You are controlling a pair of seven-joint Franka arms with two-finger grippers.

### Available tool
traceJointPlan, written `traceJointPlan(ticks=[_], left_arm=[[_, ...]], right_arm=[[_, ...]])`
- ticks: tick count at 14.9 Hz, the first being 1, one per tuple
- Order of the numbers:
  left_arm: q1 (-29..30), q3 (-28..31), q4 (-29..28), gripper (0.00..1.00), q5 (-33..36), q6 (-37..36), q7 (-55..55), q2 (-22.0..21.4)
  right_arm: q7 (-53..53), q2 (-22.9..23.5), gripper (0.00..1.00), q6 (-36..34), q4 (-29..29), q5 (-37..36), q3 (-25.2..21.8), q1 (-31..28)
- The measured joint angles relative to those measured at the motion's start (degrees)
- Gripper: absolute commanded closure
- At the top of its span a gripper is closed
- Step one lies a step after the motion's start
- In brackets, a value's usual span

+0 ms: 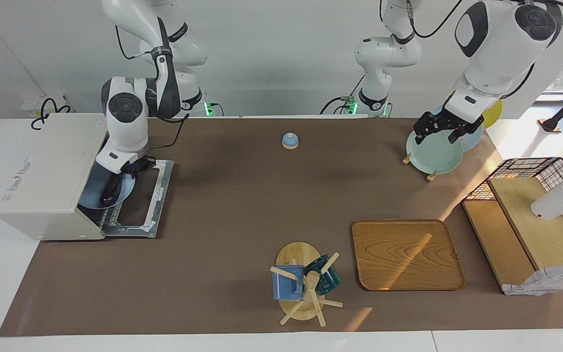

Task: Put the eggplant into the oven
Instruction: 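Carry the eggplant with the right gripper into the open oven, then release the eggplant inside the oven and pull the right gripper back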

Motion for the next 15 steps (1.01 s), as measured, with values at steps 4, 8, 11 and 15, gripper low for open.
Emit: traceJointPlan(ticks=[4, 8, 11, 15], left_arm=[[0.06, 0.02, 0.0, 0.0, 0.0, 0.0, 0.0, 0.0], [0.1, 0.02, 0.0, 0.0, 0.0, 0.0, 0.0, -0.01], [0.12, 0.01, 0.0, 0.0, 0.0, 0.0, 0.0, -0.01], [0.15, 0.02, 0.0, 0.0, 0.0, 0.0, 0.0, -0.01]], right_arm=[[0.0, 0.02, 0.67, -2.01, 0.75, 3.38, 0.41, 0.26], [-0.05, 0.85, 0.66, -8.4, 7.36, 8.46, 0.79, 3.69], [1.21, 2.43, 1.0, -8.55, 11.07, 13.3, 0.9, 5.81], [7.54, 5.78, 1.0, 0.43, 9.89, 15.51, 1.0, 9.1]])
